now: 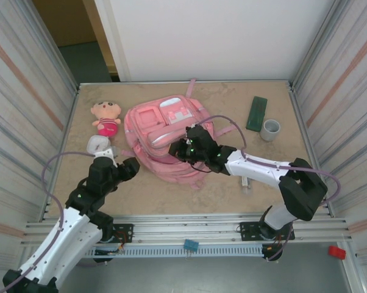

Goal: Pack books, pencil case, and school supplies into a backpack

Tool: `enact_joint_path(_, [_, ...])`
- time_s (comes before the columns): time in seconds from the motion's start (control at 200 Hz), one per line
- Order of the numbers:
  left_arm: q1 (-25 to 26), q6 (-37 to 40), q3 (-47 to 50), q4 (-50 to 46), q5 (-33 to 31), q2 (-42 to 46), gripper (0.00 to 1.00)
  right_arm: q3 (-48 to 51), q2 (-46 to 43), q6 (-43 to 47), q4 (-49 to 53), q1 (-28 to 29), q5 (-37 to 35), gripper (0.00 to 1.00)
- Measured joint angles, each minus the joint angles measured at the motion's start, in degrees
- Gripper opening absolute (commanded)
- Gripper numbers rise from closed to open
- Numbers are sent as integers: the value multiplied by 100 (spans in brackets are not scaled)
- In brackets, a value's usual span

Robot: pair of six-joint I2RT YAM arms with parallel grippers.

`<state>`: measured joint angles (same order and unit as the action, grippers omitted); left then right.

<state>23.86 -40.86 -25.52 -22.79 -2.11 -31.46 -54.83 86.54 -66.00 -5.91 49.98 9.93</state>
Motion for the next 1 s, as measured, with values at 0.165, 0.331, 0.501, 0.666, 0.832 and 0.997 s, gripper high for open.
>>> enact_joint_path(0.165, [-313, 17, 0, 352, 15, -374, 67, 74, -385, 374, 264, -258, 605, 1])
enact_joint_path(0.331, [-1250, -13, 37, 870, 608, -761, 66, 59, -522, 1080, 647, -732, 1532, 0])
enact_joint_path(0.501, [-2218, -48, 254, 1414, 1818, -1088, 64, -229, -540, 2028, 1580, -1226, 2363, 1])
enact_joint_path(0.666, [-2426, 181, 396, 1840, 2914, -1325, 63, -562, -625, 2778, 2463, -1604, 2940, 2])
enact_joint_path(0.832, [-2424, 525, 522, 2275, 3668, -1423, 63, -570, -710, 3145, 2942, -1875, 3386, 2])
enact_joint_path(0.997, [-2170, 671, 769, 2629, 3825, -1478, 62, -573, -710, 3224, 3042, -1932, 3508, 2])
